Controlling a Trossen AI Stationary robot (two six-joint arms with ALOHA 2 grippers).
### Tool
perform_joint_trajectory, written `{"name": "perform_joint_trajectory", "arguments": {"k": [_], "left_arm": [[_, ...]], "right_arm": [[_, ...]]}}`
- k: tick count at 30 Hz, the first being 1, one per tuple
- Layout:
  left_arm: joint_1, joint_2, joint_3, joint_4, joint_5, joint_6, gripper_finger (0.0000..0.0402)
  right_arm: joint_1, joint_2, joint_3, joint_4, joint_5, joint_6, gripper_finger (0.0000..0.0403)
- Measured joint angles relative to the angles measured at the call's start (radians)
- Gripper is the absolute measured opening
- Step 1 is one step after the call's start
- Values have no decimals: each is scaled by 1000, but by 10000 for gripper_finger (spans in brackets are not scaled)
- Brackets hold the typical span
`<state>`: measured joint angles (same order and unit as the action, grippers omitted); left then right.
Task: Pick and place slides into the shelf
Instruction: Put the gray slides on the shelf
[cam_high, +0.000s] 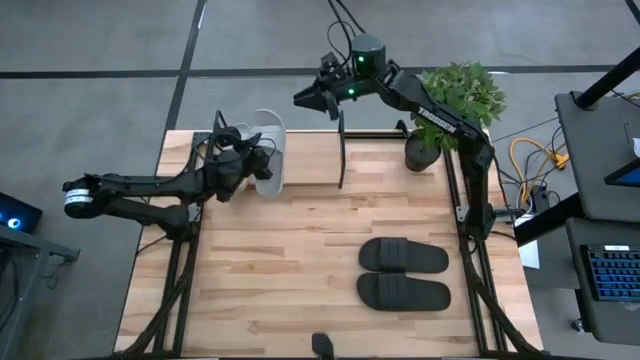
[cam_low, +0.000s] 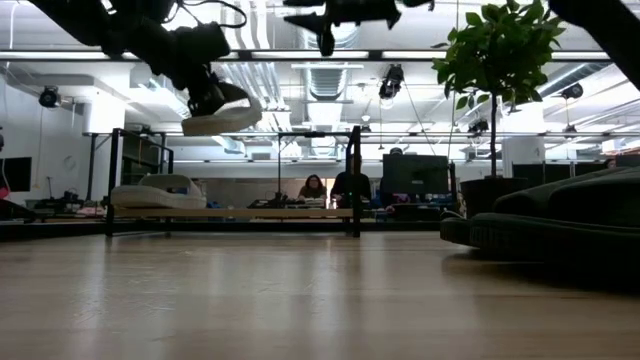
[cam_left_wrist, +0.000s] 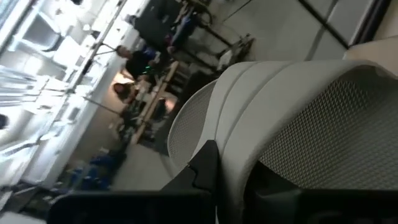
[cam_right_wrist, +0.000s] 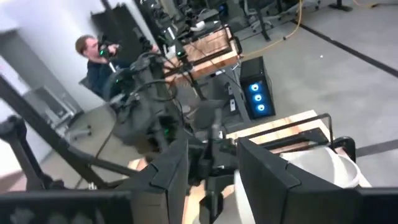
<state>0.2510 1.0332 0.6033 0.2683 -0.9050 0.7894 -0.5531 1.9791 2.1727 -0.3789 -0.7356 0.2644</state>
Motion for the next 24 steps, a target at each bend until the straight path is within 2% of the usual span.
{"name": "perform_joint_trajectory", "arguments": {"k": [8,11,16,24], "left_arm": [[150,29,4,-43,135,-84,0],[198,55,2,-96,151,-110,0],[226,145,2,-129,183,-155,0],[271,310,57,-87,238,-99,0]], "right_arm": [[60,-66,0,-65,4,-83,131],[75,-83,0,-111,29,-157,132],[86,-88,-2,-220,129,-241,126],[86,-86,-32,-243,136,-252,127]]}}
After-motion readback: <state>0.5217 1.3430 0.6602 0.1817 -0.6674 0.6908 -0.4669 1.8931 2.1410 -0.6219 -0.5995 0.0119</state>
